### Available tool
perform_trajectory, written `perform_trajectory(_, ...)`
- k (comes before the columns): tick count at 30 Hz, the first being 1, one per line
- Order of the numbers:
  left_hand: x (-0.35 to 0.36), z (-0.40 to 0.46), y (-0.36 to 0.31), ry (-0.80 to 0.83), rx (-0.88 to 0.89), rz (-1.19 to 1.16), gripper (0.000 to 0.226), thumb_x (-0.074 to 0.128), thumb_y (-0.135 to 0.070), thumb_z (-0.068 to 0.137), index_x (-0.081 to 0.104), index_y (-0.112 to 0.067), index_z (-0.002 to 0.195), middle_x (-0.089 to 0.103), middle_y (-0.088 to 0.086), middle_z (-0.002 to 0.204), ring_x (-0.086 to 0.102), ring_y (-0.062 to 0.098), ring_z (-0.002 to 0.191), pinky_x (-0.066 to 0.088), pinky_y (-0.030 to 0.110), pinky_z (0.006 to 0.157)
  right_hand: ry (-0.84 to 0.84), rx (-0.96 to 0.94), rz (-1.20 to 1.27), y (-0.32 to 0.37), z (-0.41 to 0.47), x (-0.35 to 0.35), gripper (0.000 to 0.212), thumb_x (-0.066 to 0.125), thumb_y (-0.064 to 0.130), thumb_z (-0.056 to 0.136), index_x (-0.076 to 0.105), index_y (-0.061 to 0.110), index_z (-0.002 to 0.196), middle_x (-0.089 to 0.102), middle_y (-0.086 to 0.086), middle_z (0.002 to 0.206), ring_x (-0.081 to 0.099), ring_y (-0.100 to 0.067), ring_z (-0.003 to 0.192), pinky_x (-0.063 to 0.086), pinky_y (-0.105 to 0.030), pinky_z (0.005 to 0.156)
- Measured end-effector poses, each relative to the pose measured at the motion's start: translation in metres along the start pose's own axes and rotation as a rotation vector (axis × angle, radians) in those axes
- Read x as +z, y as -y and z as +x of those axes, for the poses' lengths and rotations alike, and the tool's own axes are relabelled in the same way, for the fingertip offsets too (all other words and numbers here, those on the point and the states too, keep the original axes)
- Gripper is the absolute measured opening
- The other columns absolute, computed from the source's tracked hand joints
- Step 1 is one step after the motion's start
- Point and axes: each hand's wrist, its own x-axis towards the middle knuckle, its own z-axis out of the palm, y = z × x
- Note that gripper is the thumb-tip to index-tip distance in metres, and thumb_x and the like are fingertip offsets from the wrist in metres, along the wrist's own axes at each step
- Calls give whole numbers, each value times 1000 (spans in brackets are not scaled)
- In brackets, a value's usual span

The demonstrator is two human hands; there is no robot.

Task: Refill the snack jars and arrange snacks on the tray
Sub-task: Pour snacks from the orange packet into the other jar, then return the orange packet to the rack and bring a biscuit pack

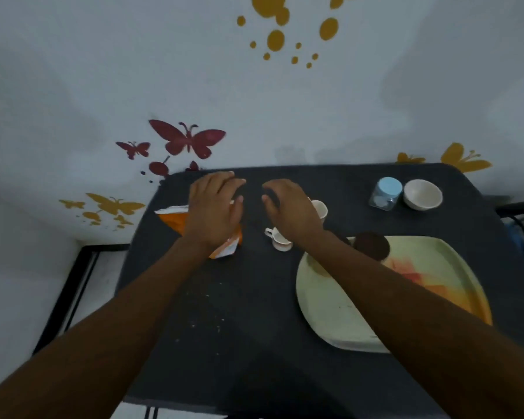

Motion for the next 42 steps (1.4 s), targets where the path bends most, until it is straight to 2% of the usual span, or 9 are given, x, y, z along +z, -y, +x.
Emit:
perform_trajectory(5, -26, -23, 74, 172, -131, 177, 52, 66, -48, 95, 64, -17, 136, 61, 9, 139, 52, 32, 132, 30, 54, 113, 235, -45, -147, 56, 20, 62, 41, 46, 31, 105, 52, 20, 144, 55, -7, 143, 50, -28, 130, 43, -48, 105)
perform_trajectory(10, -32, -28, 106, 342, -97, 225, 26, 48, -36, 105, 70, -26, 115, 73, 0, 108, 64, 23, 109, 28, 46, 114, 273, -142, -488, 78, 30, 84, 25, 58, 14, 94, 62, 21, 118, 67, -2, 111, 61, -25, 106, 47, -41, 89)
perform_trajectory(16, -36, 32, 76, 48, 149, 55, 36, 42, -37, 103, 73, -21, 111, 75, 0, 101, 65, 27, 104, 36, 50, 102, -100, -17, -313, 78, 38, 26, 18, 54, 13, 97, 64, 16, 112, 68, -5, 106, 61, -25, 94, 53, -37, 72)
perform_trajectory(22, -44, 102, -1, -200, 328, -139, 29, 45, -28, 105, 72, -20, 103, 73, -2, 99, 60, 26, 96, 38, 46, 89, -541, 289, 128, 64, 30, -60, 37, 63, 32, 99, 48, 24, 132, 62, 3, 126, 62, -10, 102, 54, -27, 84)
perform_trajectory(26, -57, 135, -71, -210, 432, -329, 30, 44, -29, 108, 70, -13, 109, 69, 6, 109, 58, 27, 102, 41, 42, 86, -522, 427, 233, 30, -14, -125, 50, 64, 22, 98, 43, 26, 143, 60, 2, 132, 63, -14, 110, 54, -31, 90)
perform_trajectory(32, -66, 146, -207, -217, 634, -572, 28, 52, -31, 105, 71, -11, 107, 65, 8, 122, 56, 28, 116, 42, 46, 98, -619, 620, 328, -20, -101, -201, 22, 51, 8, 100, 68, 21, 94, 70, -1, 96, 66, -23, 96, 54, -51, 93)
perform_trajectory(37, -40, 105, -333, -118, 307, -952, 60, 52, -58, 98, 49, -20, 144, 46, 4, 152, 41, 21, 141, 33, 45, 117, -778, 626, 266, -56, -197, -279, 18, 47, 16, 107, 63, 9, 112, 68, -12, 104, 64, -35, 99, 52, -53, 87)
perform_trajectory(40, -4, 53, -413, 248, -36, -1157, 67, 31, -69, 100, 52, -22, 143, 47, 4, 154, 42, 22, 142, 31, 48, 120, -904, 641, 252, -80, -257, -339, 21, 46, 19, 108, 61, 12, 120, 68, -14, 112, 65, -33, 102, 53, -56, 91)
perform_trajectory(42, 24, 23, -456, 557, -172, -1284, 35, 37, -53, 107, 62, -37, 125, 58, -1, 143, 51, 21, 134, 38, 45, 116, -962, 654, 242, -95, -289, -373, 21, 46, 18, 108, 62, 10, 119, 68, -17, 109, 65, -36, 99, 54, -58, 89)
